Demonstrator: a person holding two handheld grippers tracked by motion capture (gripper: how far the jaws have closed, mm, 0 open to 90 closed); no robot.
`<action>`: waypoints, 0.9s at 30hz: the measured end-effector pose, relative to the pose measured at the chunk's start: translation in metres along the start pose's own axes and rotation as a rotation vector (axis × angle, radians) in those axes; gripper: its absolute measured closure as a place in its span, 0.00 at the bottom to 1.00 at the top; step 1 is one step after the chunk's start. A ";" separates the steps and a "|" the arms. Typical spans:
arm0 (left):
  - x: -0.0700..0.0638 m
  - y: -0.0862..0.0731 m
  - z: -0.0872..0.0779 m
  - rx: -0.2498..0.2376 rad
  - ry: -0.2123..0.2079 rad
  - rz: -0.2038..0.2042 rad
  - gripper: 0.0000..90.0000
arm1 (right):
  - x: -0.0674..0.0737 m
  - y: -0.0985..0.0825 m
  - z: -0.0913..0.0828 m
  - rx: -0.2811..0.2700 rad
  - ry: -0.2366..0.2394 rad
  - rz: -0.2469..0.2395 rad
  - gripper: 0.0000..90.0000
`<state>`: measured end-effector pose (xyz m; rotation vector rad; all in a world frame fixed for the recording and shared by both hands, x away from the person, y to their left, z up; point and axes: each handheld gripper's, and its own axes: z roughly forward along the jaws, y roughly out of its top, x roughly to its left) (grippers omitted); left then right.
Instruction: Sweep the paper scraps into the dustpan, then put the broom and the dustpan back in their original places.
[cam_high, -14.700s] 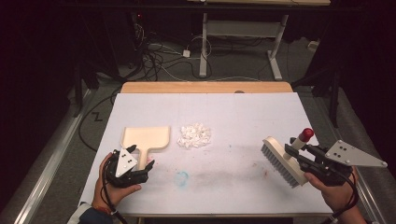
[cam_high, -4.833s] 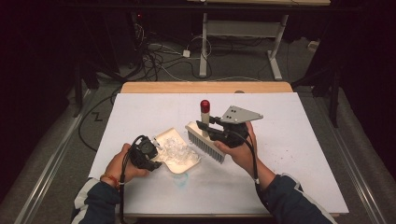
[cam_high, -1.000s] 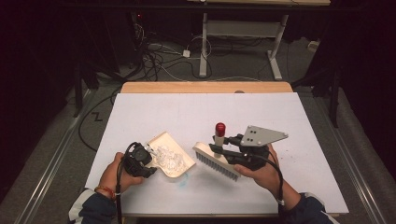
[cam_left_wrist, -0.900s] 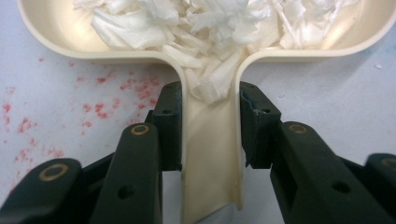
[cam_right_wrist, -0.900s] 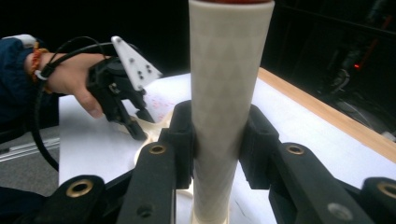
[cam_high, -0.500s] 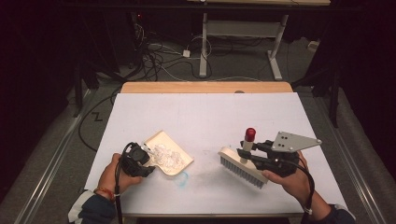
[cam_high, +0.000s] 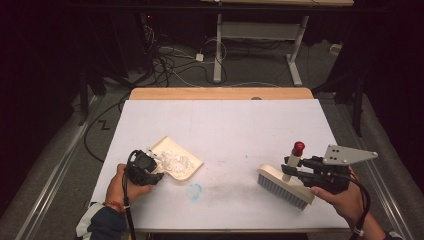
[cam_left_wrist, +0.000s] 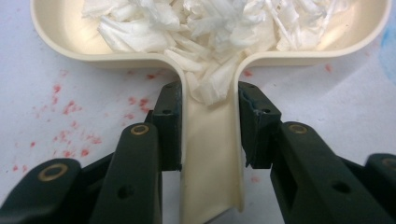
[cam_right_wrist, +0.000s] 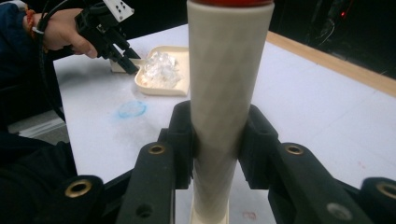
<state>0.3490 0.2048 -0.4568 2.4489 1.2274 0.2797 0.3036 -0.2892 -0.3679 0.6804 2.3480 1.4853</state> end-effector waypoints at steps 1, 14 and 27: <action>0.002 -0.001 0.001 0.001 0.001 -0.011 0.70 | -0.002 -0.001 -0.001 0.006 0.005 0.007 0.78; -0.020 -0.003 0.005 -0.040 0.020 -0.080 0.47 | -0.029 -0.004 0.001 0.051 -0.057 0.049 0.75; -0.054 -0.017 -0.008 -0.178 -0.014 0.063 0.37 | -0.080 0.011 0.034 0.136 -0.258 0.090 0.60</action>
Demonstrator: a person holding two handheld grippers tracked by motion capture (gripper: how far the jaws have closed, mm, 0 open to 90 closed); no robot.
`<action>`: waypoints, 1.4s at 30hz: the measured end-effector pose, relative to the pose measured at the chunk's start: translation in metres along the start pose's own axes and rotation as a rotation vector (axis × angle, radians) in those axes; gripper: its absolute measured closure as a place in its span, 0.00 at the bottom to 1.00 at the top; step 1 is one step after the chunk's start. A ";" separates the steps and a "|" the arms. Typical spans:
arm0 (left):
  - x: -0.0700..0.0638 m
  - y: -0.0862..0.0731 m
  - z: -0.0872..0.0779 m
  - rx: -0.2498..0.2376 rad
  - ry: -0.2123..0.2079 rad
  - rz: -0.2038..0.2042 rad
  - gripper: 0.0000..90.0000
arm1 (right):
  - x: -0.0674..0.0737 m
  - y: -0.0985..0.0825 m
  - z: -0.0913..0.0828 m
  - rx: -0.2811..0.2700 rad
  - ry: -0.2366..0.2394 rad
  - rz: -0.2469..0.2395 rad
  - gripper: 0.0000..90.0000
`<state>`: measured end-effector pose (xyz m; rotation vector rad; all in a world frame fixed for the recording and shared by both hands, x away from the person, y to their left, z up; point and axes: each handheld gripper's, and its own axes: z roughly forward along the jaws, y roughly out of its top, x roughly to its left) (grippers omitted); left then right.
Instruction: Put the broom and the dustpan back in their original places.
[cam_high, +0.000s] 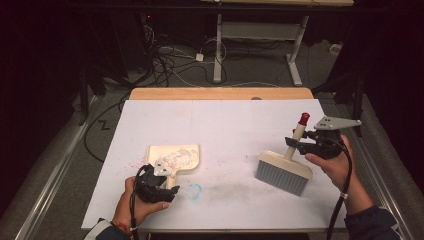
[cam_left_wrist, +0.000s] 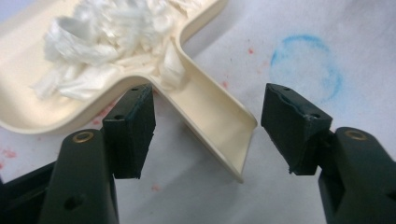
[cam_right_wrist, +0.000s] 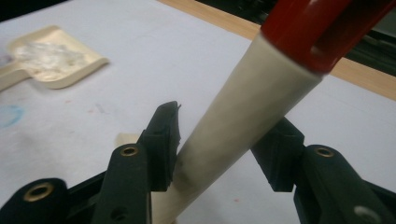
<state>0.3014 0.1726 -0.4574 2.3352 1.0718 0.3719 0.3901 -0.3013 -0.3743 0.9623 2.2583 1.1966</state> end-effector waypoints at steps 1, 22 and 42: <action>0.002 -0.003 -0.001 -0.031 -0.003 0.008 0.36 | -0.001 0.002 0.002 0.009 -0.004 0.001 0.60; 0.007 -0.022 -0.014 -0.280 0.075 0.103 0.26 | -0.014 0.026 0.106 0.170 -0.185 0.012 0.51; -0.002 -0.020 -0.012 -0.349 0.081 0.131 0.25 | -0.009 0.034 0.080 -0.094 -0.242 0.050 0.39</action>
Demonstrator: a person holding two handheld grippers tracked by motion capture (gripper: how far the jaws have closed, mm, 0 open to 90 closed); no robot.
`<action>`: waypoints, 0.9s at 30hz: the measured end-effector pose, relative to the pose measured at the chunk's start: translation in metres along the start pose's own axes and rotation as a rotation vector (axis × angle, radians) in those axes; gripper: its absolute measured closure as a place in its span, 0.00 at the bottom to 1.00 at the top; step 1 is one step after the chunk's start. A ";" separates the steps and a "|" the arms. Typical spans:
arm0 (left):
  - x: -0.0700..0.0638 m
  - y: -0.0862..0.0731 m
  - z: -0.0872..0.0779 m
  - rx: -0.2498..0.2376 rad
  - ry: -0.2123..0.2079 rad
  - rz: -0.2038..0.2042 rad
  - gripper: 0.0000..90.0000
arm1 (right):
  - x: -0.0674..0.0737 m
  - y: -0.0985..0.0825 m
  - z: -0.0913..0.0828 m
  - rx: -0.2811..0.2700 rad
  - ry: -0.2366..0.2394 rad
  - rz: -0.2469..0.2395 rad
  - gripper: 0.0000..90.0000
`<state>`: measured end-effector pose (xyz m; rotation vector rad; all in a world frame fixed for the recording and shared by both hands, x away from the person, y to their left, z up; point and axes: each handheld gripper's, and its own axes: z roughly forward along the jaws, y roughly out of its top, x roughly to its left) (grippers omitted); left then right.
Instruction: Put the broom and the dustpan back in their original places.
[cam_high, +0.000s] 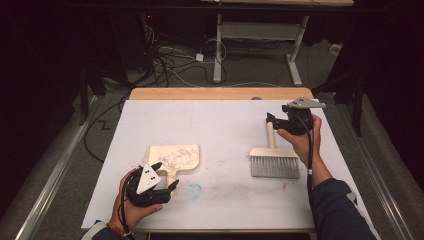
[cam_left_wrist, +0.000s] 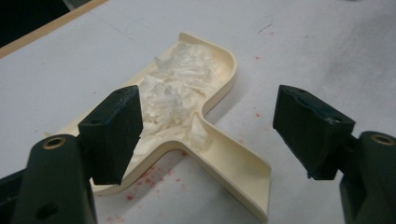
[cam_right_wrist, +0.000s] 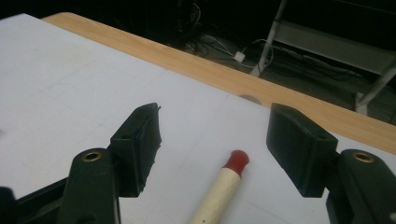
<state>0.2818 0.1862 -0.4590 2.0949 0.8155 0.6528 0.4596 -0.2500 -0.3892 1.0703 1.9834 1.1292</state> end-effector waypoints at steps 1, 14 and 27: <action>-0.001 0.000 0.000 -0.002 0.000 0.003 0.25 | 0.001 -0.001 -0.002 -0.007 0.006 0.002 0.40; -0.001 -0.001 0.002 0.007 0.013 0.034 0.24 | 0.023 -0.007 -0.044 -0.109 0.073 -0.050 0.36; -0.001 -0.003 0.003 0.026 0.017 0.035 0.23 | 0.034 -0.016 -0.081 -0.159 0.092 -0.126 0.34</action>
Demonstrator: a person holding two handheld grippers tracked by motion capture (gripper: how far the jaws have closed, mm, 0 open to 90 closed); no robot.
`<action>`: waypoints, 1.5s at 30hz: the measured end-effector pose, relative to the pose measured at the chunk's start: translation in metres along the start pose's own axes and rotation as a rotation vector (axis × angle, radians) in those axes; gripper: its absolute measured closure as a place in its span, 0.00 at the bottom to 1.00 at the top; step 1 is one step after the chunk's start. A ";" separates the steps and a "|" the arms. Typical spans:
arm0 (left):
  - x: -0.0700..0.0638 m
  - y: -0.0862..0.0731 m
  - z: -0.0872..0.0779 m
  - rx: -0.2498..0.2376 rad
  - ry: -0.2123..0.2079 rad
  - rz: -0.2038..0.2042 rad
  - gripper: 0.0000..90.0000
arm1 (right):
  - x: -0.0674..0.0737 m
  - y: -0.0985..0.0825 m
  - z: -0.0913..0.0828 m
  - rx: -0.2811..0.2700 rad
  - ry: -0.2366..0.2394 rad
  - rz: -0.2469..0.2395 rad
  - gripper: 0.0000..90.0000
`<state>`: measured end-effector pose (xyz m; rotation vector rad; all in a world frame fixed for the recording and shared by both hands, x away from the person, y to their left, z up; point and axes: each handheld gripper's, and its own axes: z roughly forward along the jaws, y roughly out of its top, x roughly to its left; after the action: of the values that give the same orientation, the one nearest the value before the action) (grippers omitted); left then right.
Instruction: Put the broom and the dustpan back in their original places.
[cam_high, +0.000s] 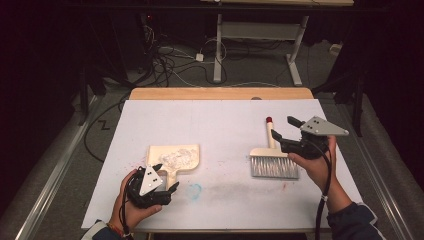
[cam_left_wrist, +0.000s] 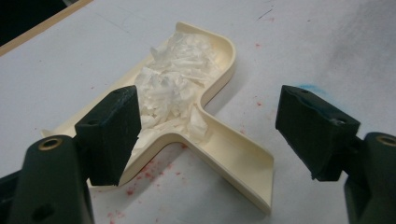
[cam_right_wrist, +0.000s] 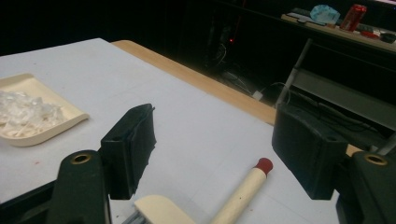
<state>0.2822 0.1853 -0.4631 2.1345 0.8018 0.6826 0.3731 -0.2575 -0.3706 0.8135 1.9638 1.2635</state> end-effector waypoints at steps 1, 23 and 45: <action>0.000 0.000 0.000 -0.001 0.002 -0.001 0.23 | 0.001 -0.001 -0.003 -0.003 0.005 0.000 0.34; -0.002 -0.002 0.002 0.016 0.000 0.024 0.23 | 0.013 -0.031 -0.044 0.024 -0.023 -0.098 0.30; -0.005 -0.002 0.004 0.029 -0.007 0.047 0.23 | 0.029 -0.061 -0.057 0.035 -0.003 -0.104 0.27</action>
<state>0.2812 0.1808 -0.4680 2.1867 0.7639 0.6920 0.3015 -0.2855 -0.4144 0.7200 2.0044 1.1695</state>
